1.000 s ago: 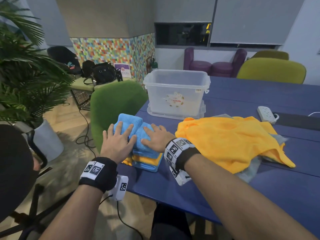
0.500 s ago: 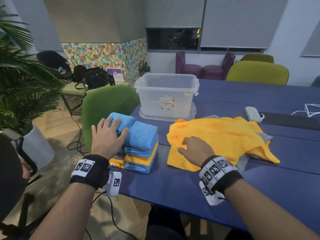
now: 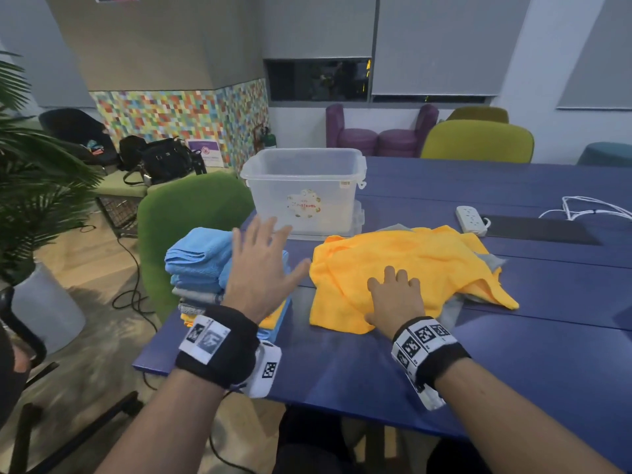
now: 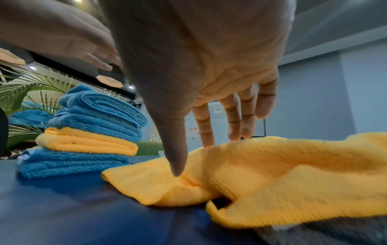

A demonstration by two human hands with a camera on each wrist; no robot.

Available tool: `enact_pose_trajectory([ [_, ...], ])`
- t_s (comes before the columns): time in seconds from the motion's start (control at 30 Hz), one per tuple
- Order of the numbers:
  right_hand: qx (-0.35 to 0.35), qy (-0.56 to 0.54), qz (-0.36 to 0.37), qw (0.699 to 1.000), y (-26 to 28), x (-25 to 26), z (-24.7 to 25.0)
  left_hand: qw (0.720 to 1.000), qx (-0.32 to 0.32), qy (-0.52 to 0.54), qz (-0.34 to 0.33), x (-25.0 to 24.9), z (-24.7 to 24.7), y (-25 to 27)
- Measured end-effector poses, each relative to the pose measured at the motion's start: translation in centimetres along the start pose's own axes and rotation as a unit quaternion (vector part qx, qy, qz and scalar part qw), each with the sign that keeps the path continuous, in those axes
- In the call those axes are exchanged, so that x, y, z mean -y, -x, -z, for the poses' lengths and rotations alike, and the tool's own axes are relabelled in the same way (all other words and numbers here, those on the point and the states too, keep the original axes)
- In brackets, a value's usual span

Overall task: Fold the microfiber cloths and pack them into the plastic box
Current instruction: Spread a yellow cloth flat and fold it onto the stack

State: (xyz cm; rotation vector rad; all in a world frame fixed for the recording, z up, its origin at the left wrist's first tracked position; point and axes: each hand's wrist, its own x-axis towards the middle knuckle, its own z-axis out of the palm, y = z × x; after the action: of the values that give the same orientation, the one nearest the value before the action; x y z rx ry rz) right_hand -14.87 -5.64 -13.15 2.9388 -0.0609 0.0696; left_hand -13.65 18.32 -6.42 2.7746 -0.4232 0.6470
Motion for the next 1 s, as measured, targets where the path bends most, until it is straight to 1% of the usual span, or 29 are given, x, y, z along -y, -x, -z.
enact_pose_trajectory([
  [0.07, 0.001, 0.009, -0.002, 1.0, -0.1, -0.4, -0.2, 0.997, 0.037, 0.02, -0.058, -2.2, -1.4, -0.3],
  [0.13, 0.002, 0.011, -0.003, 1.0, -0.2, -0.9, -0.3, 0.991, 0.097, 0.039, -0.083, -4.4, -2.8, -0.8],
  [0.2, 0.011, 0.004, 0.0, 1.0, -0.3, -1.6, -0.4, 0.983, 0.16, 0.05, -0.081, -6.1, -4.3, -1.1],
  [0.27, 0.01, -0.022, 0.005, 1.0, -0.5, -2.6, -0.1, 0.973, 0.209, 0.064, -0.07, -7.2, -5.8, -1.4],
  [0.3, 0.006, -0.054, 0.005, 0.999, -0.5, -3.0, 0.2, 0.969, 0.227, 0.067, -0.066, -7.6, -6.4, -1.6],
  [0.37, -0.008, -0.151, 0.0, 0.989, -0.6, -4.0, 1.0, 0.965, 0.244, 0.065, -0.065, -8.4, -7.3, -2.0],
  [0.43, -0.026, -0.246, -0.008, 0.969, -0.7, -5.2, 1.7, 0.966, 0.239, 0.078, -0.063, -9.3, -7.9, -2.5],
  [0.5, -0.056, -0.315, -0.01, 0.947, -0.7, -6.3, 2.6, 0.966, 0.224, 0.109, -0.062, -10.4, -8.1, -3.1],
  [0.53, -0.07, -0.339, -0.009, 0.938, -0.6, -6.9, 3.1, 0.967, 0.211, 0.128, -0.062, -11.1, -7.9, -3.4],
  [0.63, -0.101, -0.394, 0.001, 0.914, 0.0, -7.9, 4.5, 0.967, 0.154, 0.199, -0.034, -12.8, -7.1, -4.5],
  [0.7, -0.106, -0.398, 0.017, 0.911, 0.7, -8.3, 5.2, 0.962, 0.123, 0.242, -0.025, -13.7, -6.3, -5.1],
  [0.77, -0.11, -0.398, 0.032, 0.91, 1.2, -8.8, 5.5, 0.962, 0.106, 0.249, -0.035, -14.2, -5.2, -5.7],
  [0.87, -0.094, -0.437, 0.069, 0.892, 2.0, -9.7, 6.1, 0.966, 0.076, 0.245, -0.042, -14.6, -3.7, -6.4],
  [0.9, -0.095, -0.432, 0.085, 0.893, 2.3, -9.9, 6.1, 0.967, 0.067, 0.245, -0.038, -14.6, -3.4, -6.6],
  [1.0, -0.135, -0.358, 0.107, 0.918, 3.3, -9.6, 5.6, 0.965, 0.037, 0.261, -0.022, -14.9, -2.2, -7.0],
])
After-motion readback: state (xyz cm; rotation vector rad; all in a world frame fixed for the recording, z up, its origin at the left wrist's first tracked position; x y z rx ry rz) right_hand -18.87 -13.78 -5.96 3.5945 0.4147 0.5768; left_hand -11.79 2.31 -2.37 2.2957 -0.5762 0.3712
